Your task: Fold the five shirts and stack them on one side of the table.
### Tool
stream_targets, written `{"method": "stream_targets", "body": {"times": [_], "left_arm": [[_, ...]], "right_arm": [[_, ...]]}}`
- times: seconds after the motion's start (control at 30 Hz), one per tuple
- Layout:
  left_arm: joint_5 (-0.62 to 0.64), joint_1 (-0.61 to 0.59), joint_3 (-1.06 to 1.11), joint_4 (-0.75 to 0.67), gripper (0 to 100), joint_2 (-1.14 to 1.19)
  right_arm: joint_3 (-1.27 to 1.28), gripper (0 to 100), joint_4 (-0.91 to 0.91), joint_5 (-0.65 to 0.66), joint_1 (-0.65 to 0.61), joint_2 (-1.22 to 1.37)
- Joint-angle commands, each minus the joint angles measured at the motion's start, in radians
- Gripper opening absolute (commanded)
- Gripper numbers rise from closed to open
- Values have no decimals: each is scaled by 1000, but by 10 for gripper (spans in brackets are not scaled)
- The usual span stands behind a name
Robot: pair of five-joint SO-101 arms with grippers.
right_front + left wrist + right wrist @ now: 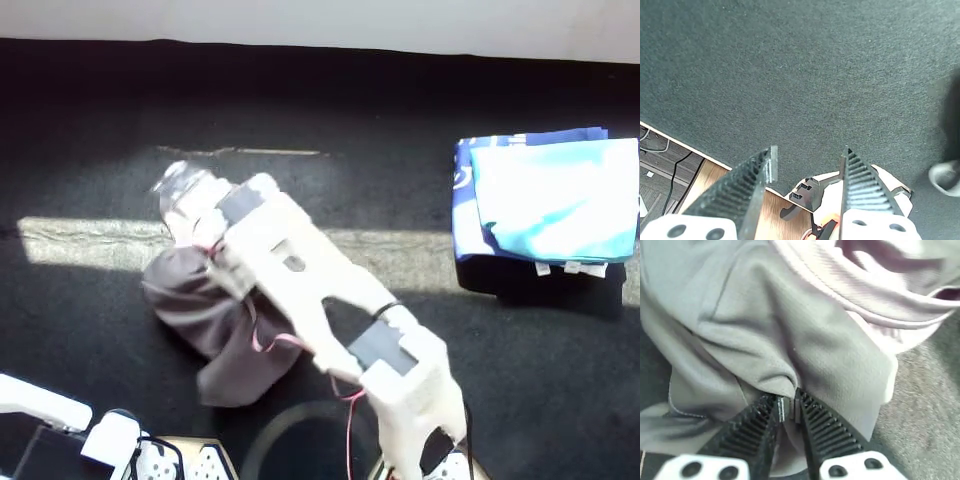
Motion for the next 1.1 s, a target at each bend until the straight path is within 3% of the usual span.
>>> {"method": "stream_targets", "body": {"times": [0.0,0.2,0.4,0.6,0.7,0.93,1.07], "left_arm": [[-8,59,-25,-3,213,-24],[-3,231,-24,86,213,-24],[-2,524,-13,104,213,-24],[-2,831,143,78,213,-24],[77,914,200,8,213,-24],[322,1194,216,-183,216,-22],[465,1325,211,-333,216,-21]], "right_arm": [[-122,7,35,12,110,-154],[-228,7,62,12,286,-289],[-234,7,53,14,470,-315],[-236,7,28,14,671,-318],[-226,7,31,12,734,-317],[-225,13,54,14,751,-318],[-232,102,104,14,751,-318]]}}
